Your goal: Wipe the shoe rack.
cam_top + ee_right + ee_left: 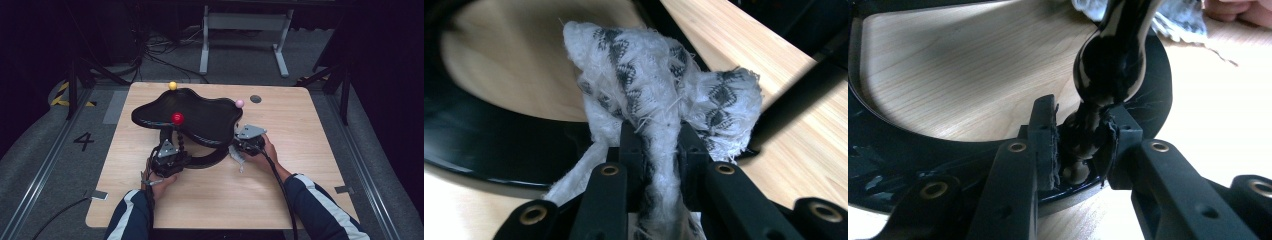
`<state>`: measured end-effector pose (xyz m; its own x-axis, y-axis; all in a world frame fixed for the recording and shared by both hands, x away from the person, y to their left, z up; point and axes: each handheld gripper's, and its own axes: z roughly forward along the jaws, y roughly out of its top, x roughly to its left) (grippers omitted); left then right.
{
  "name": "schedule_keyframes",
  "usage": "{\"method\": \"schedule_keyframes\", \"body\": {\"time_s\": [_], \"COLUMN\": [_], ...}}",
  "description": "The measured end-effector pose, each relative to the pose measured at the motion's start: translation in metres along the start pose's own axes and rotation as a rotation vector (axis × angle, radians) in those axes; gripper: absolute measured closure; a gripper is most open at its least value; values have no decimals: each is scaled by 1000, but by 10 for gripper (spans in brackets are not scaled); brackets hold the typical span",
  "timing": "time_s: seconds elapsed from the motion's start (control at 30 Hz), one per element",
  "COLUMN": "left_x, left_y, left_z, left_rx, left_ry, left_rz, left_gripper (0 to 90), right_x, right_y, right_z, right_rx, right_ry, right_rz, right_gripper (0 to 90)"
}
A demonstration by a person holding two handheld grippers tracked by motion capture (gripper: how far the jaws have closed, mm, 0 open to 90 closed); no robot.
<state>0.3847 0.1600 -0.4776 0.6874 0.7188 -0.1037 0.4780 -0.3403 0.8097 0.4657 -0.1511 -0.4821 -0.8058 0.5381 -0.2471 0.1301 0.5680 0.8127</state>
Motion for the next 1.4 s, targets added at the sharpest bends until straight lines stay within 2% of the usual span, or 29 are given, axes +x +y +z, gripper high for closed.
{"method": "schedule_keyframes", "body": {"time_s": [0.2, 0.23, 0.27, 0.33, 0.43, 0.5, 0.57, 0.63, 0.77, 0.8, 0.93, 1.0, 1.17, 1.2, 1.4], "left_x": [0, 0, 0, 0, 0, 0, 0, 0, 0, 0, 0, 0, 1, 1, 1], "left_y": [0, 0, 0, 0, 0, 0, 0, 0, 0, 0, 0, 0, 0, 0, 0], "left_z": [0, 0, 0, 0, 0, 0, 0, 0, 0, 0, 1, 1, 0, 0, 0], "left_rx": [3, 3, 3, 1, 1, 1, 4, 3, 1, 1, -10, -9, 2, -2, -4], "left_ry": [-8, -8, -10, -8, -8, -8, -10, -10, -6, -6, -4, -4, -6, -4, -3], "left_rz": [2, 2, 1, 2, 2, 2, 2, 2, 1, 1, -2, -3, 3, 2, -1], "left_gripper": [717, 721, 722, 722, 722, 722, 722, 722, 719, 718, 717, 716, 715, 715, 715], "right_x": [31, 31, 40, 43, 42, 39, 34, 27, 10, 7, 4, 5, 15, 23, 41], "right_y": [11, 11, 14, 15, 14, 14, 12, 9, 3, 0, -1, -1, 3, 5, 11], "right_z": [1, 1, 2, 2, 2, 2, 2, 2, 1, 0, -1, -1, 0, 0, 0], "right_rx": [-21, -21, -31, -29, -35, -27, -24, -13, 5, 8, 13, 15, 1, -9, -25], "right_ry": [97, 97, 118, 124, 130, 105, 88, 45, -31, -58, -78, -78, -33, -21, 31], "right_rz": [-46, -46, -71, -88, -88, -99, -87, -75, -19, -21, -15, -25, -33, -57, -92], "right_gripper": [783, 783, 782, 783, 782, 782, 782, 783, 784, 783, 784, 784, 785, 785, 785]}}
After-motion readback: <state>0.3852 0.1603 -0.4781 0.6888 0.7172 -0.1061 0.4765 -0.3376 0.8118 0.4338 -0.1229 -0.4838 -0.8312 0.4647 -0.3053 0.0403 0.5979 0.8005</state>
